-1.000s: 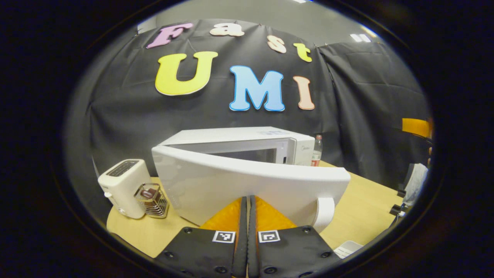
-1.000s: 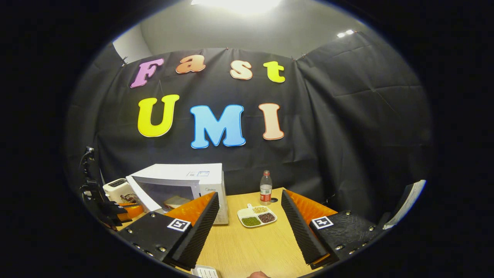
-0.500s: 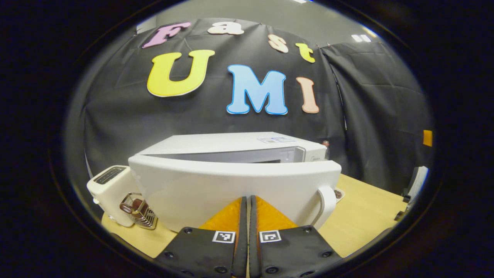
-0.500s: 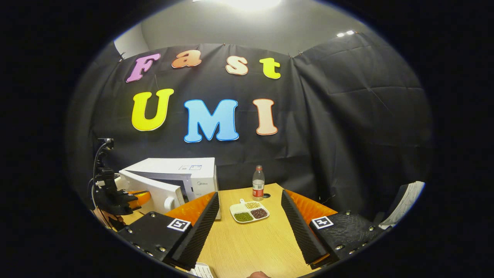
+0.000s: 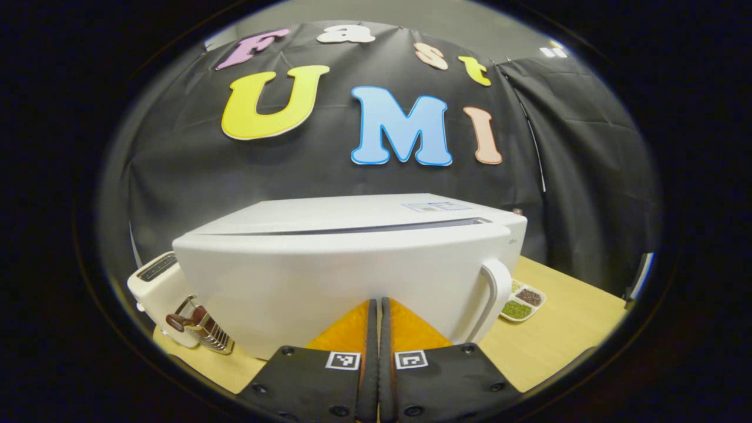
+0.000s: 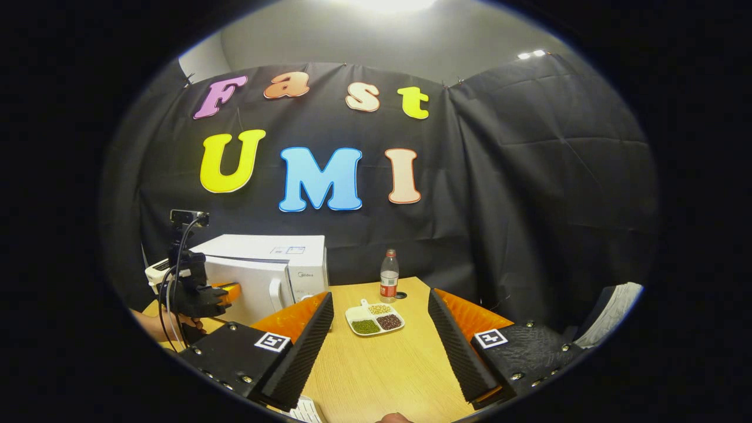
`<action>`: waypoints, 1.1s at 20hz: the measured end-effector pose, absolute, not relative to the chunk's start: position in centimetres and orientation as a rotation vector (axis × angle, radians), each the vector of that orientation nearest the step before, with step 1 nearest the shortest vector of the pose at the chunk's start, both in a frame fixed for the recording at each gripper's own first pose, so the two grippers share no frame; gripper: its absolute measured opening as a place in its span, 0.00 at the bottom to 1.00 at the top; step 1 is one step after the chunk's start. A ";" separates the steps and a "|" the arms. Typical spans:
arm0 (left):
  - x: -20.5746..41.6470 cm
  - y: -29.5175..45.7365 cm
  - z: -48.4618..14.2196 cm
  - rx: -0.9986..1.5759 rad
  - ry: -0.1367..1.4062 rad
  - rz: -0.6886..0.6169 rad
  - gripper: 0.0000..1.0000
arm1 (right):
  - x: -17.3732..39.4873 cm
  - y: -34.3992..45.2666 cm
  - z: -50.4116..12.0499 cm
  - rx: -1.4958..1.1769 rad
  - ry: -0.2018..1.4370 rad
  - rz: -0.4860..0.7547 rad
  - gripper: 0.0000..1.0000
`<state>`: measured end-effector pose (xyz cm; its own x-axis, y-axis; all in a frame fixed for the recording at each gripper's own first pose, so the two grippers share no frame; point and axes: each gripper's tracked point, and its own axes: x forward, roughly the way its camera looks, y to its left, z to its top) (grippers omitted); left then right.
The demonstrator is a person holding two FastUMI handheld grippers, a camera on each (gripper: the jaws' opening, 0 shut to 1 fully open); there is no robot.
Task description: Open the microwave oven with the left hand, put the food in, and close the microwave oven.
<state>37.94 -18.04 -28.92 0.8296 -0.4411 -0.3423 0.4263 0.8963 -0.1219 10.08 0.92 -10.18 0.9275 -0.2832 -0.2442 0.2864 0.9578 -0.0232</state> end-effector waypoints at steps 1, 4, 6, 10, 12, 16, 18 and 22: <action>38.5 -17.9 -29.0 -0.041 0.373 -0.441 0.12 | 10.0 0.8 -10.0 0.003 0.247 -0.294 0.98; 38.6 -17.7 -29.1 -0.093 0.372 -0.416 0.07 | 9.5 0.4 -10.0 0.004 0.252 -0.302 0.98; 39.4 -18.1 -29.1 -0.084 0.368 -0.422 0.07 | 9.4 0.5 -10.0 0.019 0.256 -0.299 0.98; 39.2 -18.1 -29.3 -0.053 0.407 -0.418 0.07 | 9.1 1.7 -9.8 0.030 0.247 -0.266 0.98; 38.5 -18.0 -27.9 -0.050 0.391 -0.411 0.07 | 8.9 2.5 -9.8 0.031 0.246 -0.228 0.98; 34.8 -16.0 -23.0 -0.083 0.319 -0.373 0.07 | 8.7 3.6 -9.6 0.042 0.243 -0.125 0.98; 32.5 -15.0 -20.5 -0.084 0.285 -0.352 0.07 | 8.6 3.6 -8.8 0.051 0.221 -0.083 0.98; 27.8 -12.9 -15.6 -0.064 0.214 -0.295 0.07 | 7.6 3.1 -8.2 0.071 0.202 -0.007 0.98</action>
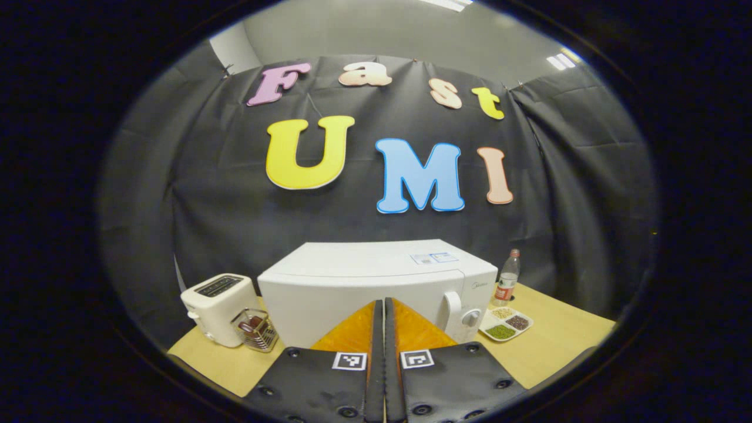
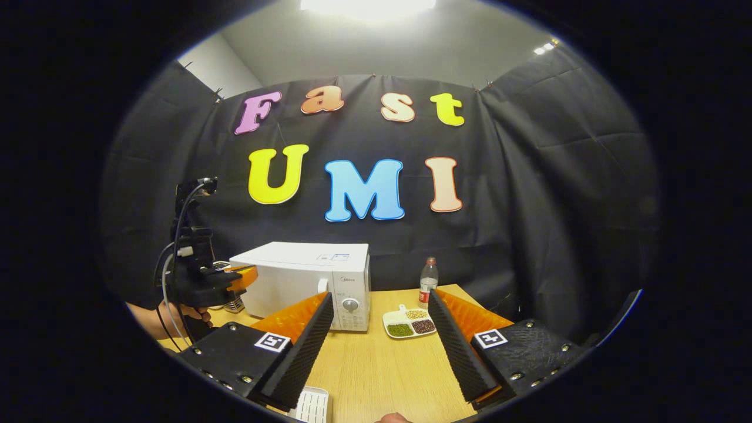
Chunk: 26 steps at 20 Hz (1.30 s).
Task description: Open the microwave oven with the left hand, put the food in, and close the microwave oven.
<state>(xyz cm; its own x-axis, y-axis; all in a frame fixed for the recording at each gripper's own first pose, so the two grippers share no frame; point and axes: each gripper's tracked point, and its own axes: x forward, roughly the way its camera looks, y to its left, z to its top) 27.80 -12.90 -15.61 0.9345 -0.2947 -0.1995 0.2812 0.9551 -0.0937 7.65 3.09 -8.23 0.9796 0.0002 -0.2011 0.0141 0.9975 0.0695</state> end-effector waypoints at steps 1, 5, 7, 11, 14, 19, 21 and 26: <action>26.6 -12.4 -14.5 -0.067 0.201 -0.279 0.07 | 7.4 2.8 -7.9 0.072 0.195 0.005 0.98; 21.4 -11.2 -11.3 -0.053 0.167 -0.236 0.07 | 6.4 1.3 -7.0 0.076 0.175 0.038 0.98; 19.0 -11.0 -9.8 -0.040 0.145 -0.227 0.07 | 5.6 0.7 -6.3 0.082 0.158 0.054 0.98; 14.4 -10.2 -7.2 -0.049 0.127 -0.198 0.07 | 4.2 -0.1 -6.0 0.053 0.147 0.088 0.98; 11.2 -9.2 -5.8 -0.062 0.116 -0.181 0.07 | 3.2 -0.1 -5.6 0.064 0.133 0.084 0.98; 6.7 -7.4 -5.3 -0.013 0.117 -0.206 0.16 | 2.1 1.1 -5.2 0.089 0.137 0.071 0.98; 5.7 -6.6 -5.1 0.017 0.102 -0.218 0.41 | 1.8 1.7 -5.2 0.075 0.140 0.065 0.98; 4.3 -4.8 -4.9 -0.010 0.085 -0.211 0.98 | 0.8 3.3 -4.6 0.062 0.132 0.065 0.98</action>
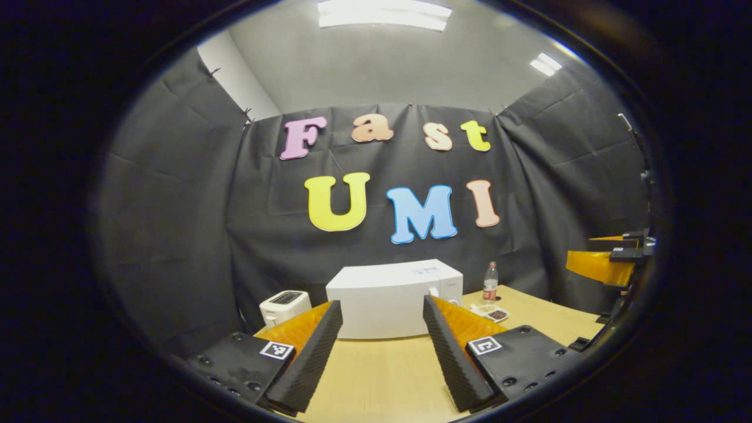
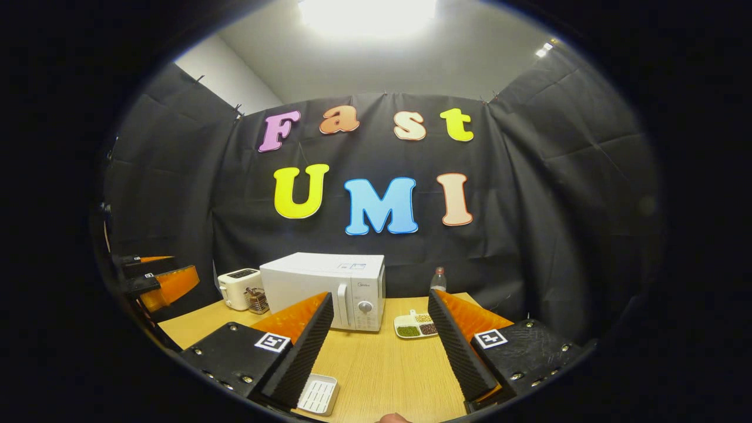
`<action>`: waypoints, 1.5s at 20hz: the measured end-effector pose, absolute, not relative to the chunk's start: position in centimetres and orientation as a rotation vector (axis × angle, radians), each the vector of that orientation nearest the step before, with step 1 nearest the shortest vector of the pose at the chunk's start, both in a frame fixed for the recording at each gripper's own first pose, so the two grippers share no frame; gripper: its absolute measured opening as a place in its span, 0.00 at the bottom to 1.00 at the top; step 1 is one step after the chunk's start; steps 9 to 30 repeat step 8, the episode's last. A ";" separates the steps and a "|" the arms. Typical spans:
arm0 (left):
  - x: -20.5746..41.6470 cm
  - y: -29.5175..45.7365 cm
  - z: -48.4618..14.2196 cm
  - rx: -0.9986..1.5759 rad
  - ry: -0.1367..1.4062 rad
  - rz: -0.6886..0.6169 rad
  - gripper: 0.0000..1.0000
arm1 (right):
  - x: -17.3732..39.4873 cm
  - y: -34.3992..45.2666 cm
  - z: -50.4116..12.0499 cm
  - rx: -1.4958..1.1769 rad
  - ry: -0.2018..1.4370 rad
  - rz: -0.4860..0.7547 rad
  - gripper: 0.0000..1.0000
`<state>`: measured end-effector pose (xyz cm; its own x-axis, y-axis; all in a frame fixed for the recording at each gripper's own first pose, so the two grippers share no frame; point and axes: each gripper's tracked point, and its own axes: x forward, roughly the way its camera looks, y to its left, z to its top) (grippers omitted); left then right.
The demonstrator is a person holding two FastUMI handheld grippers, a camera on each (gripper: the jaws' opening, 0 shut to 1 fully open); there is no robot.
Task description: Open the microwave oven with the left hand, put the food in, and close the microwave oven.
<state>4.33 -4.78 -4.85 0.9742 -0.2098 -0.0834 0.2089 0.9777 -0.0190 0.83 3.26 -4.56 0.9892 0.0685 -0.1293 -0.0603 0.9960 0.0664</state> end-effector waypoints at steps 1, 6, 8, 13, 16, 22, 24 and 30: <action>4.2 -4.6 -4.9 -0.022 0.083 -0.210 0.95 | 0.7 3.4 -4.3 0.058 0.131 0.062 0.98; 4.3 -3.6 -4.9 -0.052 0.078 -0.202 0.91 | 0.4 4.1 -3.2 0.056 0.103 0.041 0.98; 4.5 -3.2 -4.7 -0.073 0.074 -0.202 0.97 | 0.3 4.2 -2.8 0.051 0.089 0.028 0.98; 4.5 -3.2 -4.7 -0.073 0.074 -0.202 0.97 | 0.3 4.2 -2.8 0.051 0.089 0.028 0.98; 4.5 -3.2 -4.7 -0.073 0.074 -0.202 0.97 | 0.3 4.2 -2.8 0.051 0.089 0.028 0.98; 4.5 -3.2 -4.7 -0.073 0.074 -0.202 0.97 | 0.3 4.2 -2.8 0.051 0.089 0.028 0.98; 4.5 -3.2 -4.7 -0.073 0.074 -0.202 0.97 | 0.3 4.2 -2.8 0.051 0.089 0.028 0.98; 4.5 -3.2 -4.7 -0.073 0.074 -0.202 0.97 | 0.3 4.2 -2.8 0.051 0.089 0.028 0.98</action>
